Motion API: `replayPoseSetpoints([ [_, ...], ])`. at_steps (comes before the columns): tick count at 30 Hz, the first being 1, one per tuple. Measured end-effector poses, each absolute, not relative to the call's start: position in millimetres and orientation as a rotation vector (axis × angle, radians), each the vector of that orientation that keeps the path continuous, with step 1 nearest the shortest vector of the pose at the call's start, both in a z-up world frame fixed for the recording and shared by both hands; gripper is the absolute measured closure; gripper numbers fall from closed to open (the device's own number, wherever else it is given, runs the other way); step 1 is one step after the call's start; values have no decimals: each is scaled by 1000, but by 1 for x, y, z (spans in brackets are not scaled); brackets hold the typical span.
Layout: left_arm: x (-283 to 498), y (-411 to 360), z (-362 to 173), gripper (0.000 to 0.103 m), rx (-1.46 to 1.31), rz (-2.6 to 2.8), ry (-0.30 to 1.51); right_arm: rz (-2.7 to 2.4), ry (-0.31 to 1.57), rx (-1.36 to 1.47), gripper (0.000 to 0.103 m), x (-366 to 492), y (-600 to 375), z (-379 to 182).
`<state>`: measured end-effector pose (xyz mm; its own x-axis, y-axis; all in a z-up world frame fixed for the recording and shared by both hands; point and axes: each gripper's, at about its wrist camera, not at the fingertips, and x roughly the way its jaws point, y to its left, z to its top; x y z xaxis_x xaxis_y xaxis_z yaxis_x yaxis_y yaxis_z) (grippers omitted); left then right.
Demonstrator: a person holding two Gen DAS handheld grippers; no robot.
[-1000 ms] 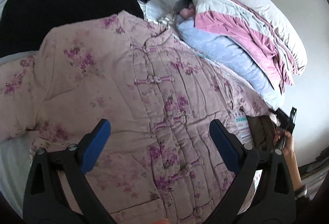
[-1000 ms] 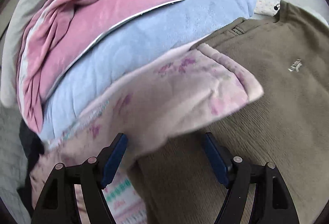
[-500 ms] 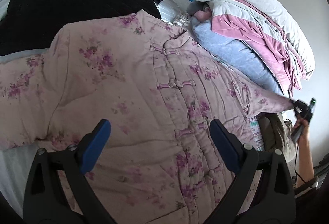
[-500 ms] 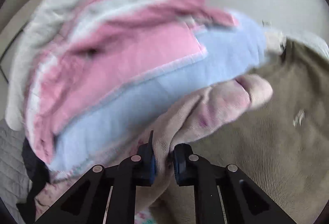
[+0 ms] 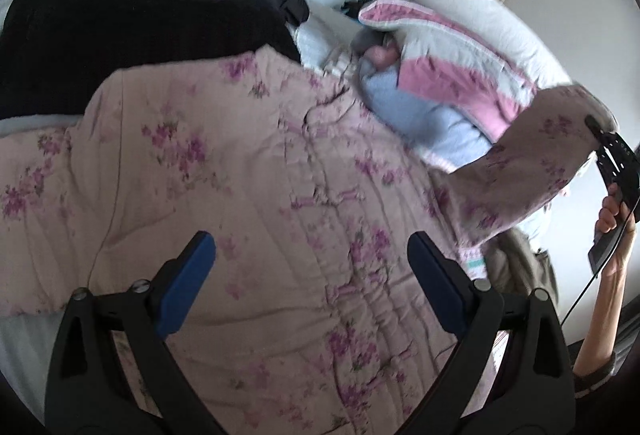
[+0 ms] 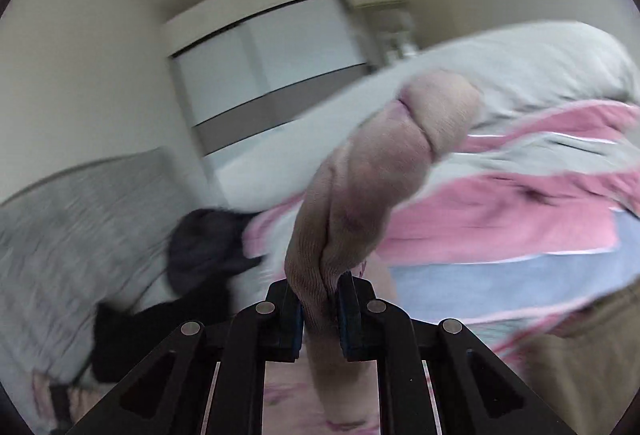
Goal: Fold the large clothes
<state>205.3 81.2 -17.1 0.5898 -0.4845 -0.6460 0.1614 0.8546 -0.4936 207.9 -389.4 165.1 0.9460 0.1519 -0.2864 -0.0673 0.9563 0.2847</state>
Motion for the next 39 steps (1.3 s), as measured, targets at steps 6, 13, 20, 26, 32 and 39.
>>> replayPoseSetpoints([
  [6, 208, 95, -16, 7, -449, -432, 793, 332, 419, 178, 90, 243, -267, 133],
  [13, 216, 110, -41, 7, -474, -404, 837, 463, 623, 143, 85, 260, -181, 23],
  [20, 224, 119, -56, 7, -500, -394, 868, 578, 909, 198, 36, 264, -160, -76],
  [26, 244, 101, -70, 7, -434, -375, 961, 599, 860, 228, 35, 230, -201, -66],
  [32, 283, 89, -109, 35, -352, -280, 1098, 426, 719, 491, 33, 222, -314, -58],
  [39, 268, 100, -75, 90, -437, -257, 888, 143, 698, 424, 33, 245, -382, -59],
])
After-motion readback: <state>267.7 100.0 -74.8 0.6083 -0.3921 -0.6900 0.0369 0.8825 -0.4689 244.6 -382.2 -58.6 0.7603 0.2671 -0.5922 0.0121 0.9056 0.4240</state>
